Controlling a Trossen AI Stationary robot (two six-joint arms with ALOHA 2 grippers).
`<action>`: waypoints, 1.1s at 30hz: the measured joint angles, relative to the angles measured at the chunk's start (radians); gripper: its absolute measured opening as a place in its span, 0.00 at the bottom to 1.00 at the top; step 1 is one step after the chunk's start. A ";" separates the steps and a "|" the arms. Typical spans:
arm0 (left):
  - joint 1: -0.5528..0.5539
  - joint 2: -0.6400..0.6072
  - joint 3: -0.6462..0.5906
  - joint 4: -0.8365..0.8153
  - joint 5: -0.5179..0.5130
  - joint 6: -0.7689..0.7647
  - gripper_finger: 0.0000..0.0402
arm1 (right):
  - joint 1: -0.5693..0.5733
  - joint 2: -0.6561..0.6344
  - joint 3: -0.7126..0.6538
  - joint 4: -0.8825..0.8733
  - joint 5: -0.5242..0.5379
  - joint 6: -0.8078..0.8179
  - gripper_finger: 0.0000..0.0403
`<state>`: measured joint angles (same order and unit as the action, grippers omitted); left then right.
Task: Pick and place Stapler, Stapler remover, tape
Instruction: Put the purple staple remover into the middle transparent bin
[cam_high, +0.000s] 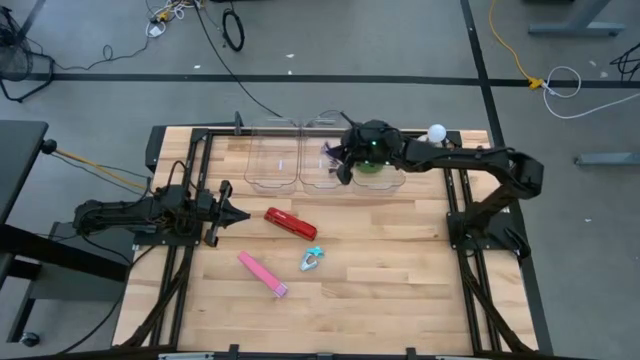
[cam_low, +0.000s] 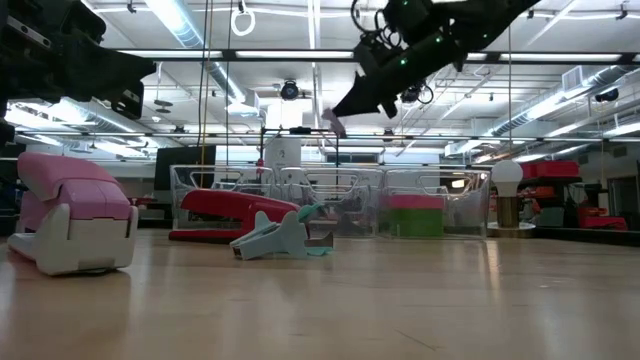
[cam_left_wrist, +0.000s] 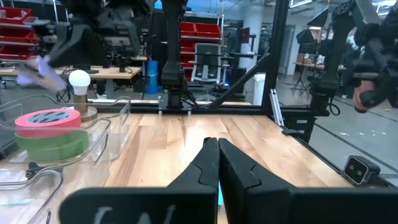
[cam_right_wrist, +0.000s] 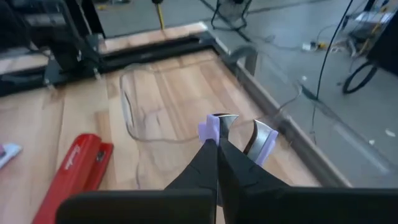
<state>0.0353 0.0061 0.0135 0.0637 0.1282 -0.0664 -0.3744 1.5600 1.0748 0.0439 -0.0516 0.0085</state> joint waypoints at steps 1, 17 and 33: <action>0.000 0.000 0.000 0.000 0.000 0.000 0.01 | 0.000 0.013 0.000 0.004 -0.002 -0.001 0.00; 0.000 0.000 0.000 0.000 0.000 0.000 0.01 | -0.004 0.256 -0.001 0.198 -0.099 -0.016 0.00; 0.000 0.000 0.000 0.000 0.000 0.000 0.01 | -0.008 0.256 -0.001 0.219 -0.097 -0.054 0.00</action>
<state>0.0351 0.0062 0.0133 0.0639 0.1284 -0.0668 -0.3824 1.8160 1.0737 0.2625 -0.1482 -0.0460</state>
